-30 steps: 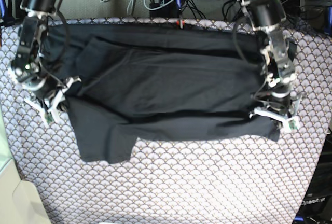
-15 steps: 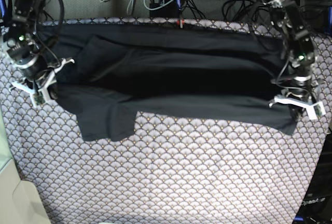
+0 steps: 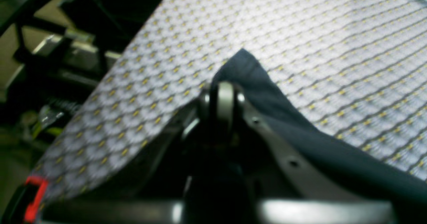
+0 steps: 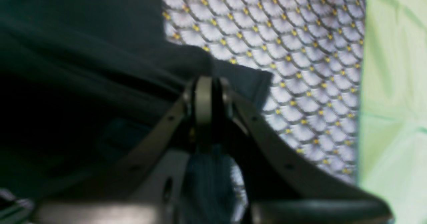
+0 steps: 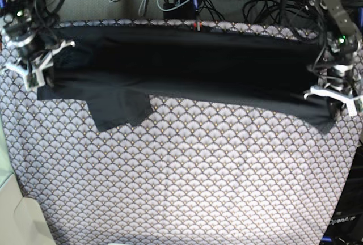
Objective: Fold the T-shirt properly
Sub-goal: 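Lift the hem with both grippers and fold it over toward the collar, then hold the folded strip with both grippers at the table edge, then move the right gripper to the strip's loose end and pinch it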
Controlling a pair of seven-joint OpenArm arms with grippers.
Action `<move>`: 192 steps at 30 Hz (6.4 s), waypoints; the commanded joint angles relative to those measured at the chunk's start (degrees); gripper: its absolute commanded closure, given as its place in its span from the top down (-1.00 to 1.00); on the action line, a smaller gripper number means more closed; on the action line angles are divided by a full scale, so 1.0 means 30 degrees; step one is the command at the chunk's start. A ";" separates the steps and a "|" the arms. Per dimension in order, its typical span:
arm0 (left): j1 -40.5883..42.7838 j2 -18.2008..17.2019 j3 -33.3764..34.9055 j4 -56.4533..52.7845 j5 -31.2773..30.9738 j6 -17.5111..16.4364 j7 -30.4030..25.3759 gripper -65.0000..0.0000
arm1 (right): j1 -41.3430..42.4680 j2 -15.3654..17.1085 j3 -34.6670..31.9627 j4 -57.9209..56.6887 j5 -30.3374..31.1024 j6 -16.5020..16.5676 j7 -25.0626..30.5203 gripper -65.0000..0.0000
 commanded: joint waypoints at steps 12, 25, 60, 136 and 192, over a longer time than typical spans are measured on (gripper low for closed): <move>0.0881 0.0860 -0.3445 -0.0081 0.0083 -0.3619 -0.0593 -1.00 | -0.3568 -0.1756 0.0374 0.0310 0.0178 -0.0090 0.4384 -0.94; 0.1731 0.1212 -0.3738 -0.1840 0.0083 -0.4469 -0.0681 -1.00 | -0.4829 -0.1844 0.0374 0.0192 0.0266 -0.0090 0.4560 -0.94; 0.2024 0.1036 -0.3708 -0.4389 0.0083 -0.4469 -0.0681 -0.12 | -0.5825 -0.2283 0.1488 -0.3617 0.0148 -0.0090 0.8663 -0.94; 0.1877 0.1153 -0.3738 -0.4389 -0.0035 -0.4469 -0.0710 0.01 | -0.4829 -0.2781 0.4448 -0.2445 0.4104 -0.0090 0.7637 0.21; 0.1877 0.1505 -0.3738 -0.4155 -0.0035 -0.4322 -0.0651 0.01 | 0.6659 -0.2225 -0.2028 -0.8335 -0.0731 -0.0090 -0.3674 0.17</move>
